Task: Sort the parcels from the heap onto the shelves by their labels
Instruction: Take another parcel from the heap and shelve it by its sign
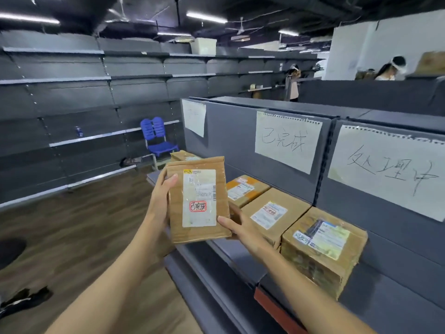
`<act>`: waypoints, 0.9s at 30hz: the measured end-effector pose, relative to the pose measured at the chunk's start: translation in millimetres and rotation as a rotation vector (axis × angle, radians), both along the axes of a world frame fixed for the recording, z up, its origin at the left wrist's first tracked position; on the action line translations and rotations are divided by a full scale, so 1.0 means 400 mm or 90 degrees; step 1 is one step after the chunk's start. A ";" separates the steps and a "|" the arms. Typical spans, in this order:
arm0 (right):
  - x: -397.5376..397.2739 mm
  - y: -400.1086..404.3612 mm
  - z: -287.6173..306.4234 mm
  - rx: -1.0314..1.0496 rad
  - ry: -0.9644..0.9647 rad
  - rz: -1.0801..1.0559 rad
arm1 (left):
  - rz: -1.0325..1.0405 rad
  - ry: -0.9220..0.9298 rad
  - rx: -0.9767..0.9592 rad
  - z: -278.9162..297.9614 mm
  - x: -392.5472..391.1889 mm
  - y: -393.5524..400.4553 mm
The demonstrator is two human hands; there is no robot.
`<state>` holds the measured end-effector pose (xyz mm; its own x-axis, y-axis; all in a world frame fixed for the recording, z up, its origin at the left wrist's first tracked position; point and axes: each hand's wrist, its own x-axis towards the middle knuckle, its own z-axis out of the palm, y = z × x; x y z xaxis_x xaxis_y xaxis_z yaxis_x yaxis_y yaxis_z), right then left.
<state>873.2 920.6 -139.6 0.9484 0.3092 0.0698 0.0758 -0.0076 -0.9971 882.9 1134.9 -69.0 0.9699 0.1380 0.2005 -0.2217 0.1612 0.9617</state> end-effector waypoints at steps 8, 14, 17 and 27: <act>0.265 -0.008 -0.015 0.067 0.081 -0.148 | -0.119 0.083 0.009 0.007 0.395 -0.040; 0.347 -0.012 -0.022 0.044 0.068 -0.264 | -0.206 0.104 -0.004 -0.016 0.579 -0.081; 0.373 0.021 -0.022 0.046 0.060 -0.336 | -0.262 0.122 -0.025 -0.029 0.640 -0.080; 0.403 0.193 -0.007 -0.034 0.071 -0.497 | -0.448 0.132 0.011 -0.035 0.783 0.009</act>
